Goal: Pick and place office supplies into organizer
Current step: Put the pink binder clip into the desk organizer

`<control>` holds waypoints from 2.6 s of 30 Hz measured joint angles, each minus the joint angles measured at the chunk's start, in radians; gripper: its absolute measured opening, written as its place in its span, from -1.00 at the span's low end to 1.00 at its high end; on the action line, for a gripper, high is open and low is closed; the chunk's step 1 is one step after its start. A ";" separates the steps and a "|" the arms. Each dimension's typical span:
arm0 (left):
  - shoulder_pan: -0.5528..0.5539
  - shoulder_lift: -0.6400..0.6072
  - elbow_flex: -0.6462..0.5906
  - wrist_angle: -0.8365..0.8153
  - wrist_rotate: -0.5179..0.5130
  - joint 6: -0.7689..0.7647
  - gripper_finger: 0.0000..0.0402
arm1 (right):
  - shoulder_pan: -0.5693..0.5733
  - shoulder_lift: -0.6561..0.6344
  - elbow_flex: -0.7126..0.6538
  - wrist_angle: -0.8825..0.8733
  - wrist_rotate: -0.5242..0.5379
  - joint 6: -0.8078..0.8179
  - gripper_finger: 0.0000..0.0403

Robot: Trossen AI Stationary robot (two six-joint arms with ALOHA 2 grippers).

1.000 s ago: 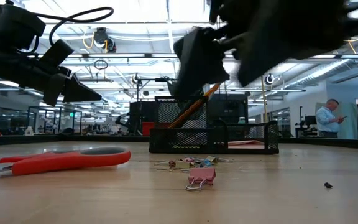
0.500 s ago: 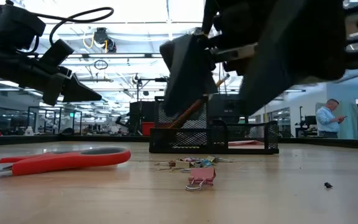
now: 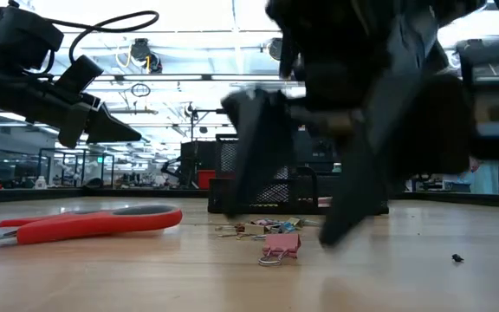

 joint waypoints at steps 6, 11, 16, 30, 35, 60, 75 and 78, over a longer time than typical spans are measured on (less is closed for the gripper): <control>0.000 0.000 0.000 -0.003 0.007 -0.001 -0.85 | 0.001 0.043 0.000 0.035 -0.016 0.007 0.26; 0.000 0.000 0.000 -0.002 0.007 -0.002 -0.85 | -0.011 0.047 0.000 0.029 -0.030 0.019 0.26; 0.000 0.000 0.000 -0.002 0.007 -0.001 -0.85 | -0.013 0.047 0.000 -0.009 -0.052 0.022 0.15; 0.000 0.000 0.000 -0.003 0.007 0.001 -0.85 | -0.020 0.047 0.000 -0.042 -0.061 0.038 -0.35; 0.000 0.000 0.000 -0.003 0.007 0.000 -0.85 | -0.024 0.047 -0.001 -0.042 -0.060 0.038 -0.50; 0.000 0.000 0.000 -0.002 0.006 0.005 -0.85 | -0.023 -0.100 -0.004 0.163 0.371 -0.048 -0.70; 0.000 0.000 0.000 -0.009 0.007 0.004 -0.85 | -0.025 -0.295 -0.025 0.068 0.564 0.026 -0.70; 0.000 0.000 0.000 -0.008 0.007 0.005 -0.85 | -0.024 -0.298 -0.054 0.063 0.599 0.062 -0.69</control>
